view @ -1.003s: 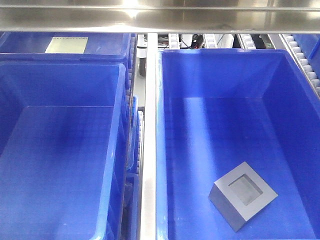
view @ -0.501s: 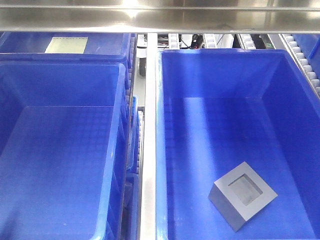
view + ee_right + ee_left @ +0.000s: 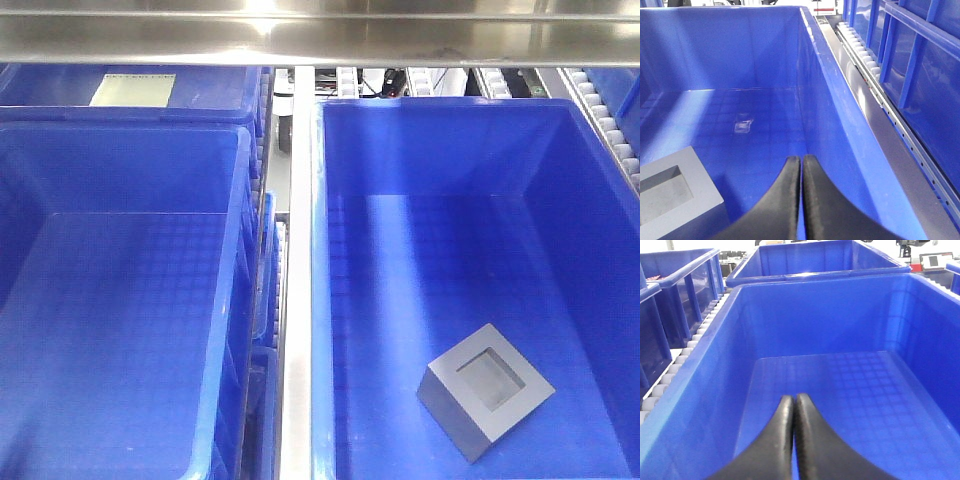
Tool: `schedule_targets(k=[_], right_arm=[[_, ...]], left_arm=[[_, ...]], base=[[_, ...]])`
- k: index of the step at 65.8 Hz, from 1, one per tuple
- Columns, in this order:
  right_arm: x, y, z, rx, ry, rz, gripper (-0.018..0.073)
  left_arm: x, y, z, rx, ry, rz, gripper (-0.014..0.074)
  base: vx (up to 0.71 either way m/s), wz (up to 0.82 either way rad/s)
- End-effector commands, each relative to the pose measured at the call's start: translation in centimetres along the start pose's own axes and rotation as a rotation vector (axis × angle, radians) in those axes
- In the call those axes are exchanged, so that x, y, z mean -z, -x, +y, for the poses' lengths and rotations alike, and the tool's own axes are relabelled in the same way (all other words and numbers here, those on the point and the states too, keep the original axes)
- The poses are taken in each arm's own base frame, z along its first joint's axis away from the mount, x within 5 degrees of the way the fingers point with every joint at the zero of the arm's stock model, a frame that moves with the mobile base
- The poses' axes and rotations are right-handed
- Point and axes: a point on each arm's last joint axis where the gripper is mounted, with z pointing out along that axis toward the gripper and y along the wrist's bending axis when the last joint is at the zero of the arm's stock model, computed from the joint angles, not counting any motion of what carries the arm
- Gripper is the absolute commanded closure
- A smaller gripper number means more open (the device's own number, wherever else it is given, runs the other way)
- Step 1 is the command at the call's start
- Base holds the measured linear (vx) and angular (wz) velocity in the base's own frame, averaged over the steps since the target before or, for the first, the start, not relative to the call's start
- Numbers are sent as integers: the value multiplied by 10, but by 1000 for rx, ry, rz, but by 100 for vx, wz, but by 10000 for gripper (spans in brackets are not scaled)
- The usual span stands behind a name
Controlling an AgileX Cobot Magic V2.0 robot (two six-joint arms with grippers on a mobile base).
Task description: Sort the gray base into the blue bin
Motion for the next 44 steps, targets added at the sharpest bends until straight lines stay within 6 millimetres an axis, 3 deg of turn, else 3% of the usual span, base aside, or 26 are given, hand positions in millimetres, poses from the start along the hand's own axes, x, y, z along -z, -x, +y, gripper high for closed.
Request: schedule_targets(k=[1,44], right_arm=[[-1,4,0,18,-4,-42,564],[-1,4,0,18,-4,-42,564]], left_arm=[[3,15,0,3,3,-113,594],[3,15,0,3,3,-113,594]], base=[[0,0],[0,0]])
